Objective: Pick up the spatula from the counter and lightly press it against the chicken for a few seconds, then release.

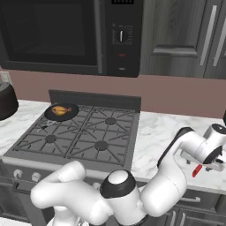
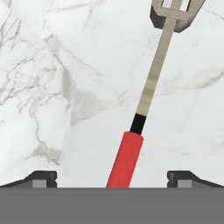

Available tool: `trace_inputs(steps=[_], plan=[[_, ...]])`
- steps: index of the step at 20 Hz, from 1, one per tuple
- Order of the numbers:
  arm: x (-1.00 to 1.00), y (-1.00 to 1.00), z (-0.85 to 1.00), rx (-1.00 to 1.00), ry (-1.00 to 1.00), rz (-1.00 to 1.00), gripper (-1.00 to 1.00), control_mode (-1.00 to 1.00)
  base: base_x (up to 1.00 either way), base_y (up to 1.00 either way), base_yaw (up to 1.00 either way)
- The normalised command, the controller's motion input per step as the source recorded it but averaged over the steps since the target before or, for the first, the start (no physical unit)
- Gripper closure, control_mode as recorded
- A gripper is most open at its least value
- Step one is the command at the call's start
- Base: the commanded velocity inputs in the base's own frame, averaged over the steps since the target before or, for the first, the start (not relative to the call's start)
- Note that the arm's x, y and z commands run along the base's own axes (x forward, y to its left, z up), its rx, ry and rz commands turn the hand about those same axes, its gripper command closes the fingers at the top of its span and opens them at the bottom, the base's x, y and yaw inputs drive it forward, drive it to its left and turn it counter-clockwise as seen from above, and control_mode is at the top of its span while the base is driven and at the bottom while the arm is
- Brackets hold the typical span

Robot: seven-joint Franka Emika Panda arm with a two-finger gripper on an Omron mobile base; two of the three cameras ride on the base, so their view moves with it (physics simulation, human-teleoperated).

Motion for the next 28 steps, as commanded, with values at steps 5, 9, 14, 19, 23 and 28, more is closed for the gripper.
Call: trace_inputs(steps=[5,9,14,19,23,28], plan=[[0.13,-0.15,-0.13,0.0,0.02,0.0,-1.0,-1.0,0.0,0.0,0.0],[0.11,-0.13,-0.14,0.0,0.02,0.0,-1.0,-1.0,0.0,0.0,0.0],[0.04,-0.03,-0.16,0.0,0.03,0.0,1.0,-1.0,0.0,0.0,0.0],[0.0,0.0,-0.14,0.0,0.01,0.0,1.0,-1.0,0.0,0.0,0.0],[-0.01,0.0,-0.08,0.01,0.0,0.0,1.0,-1.0,0.0,0.0,0.0],[-0.18,0.0,0.0,0.01,-0.01,0.0,1.0,-1.0,0.0,0.0,0.0]])
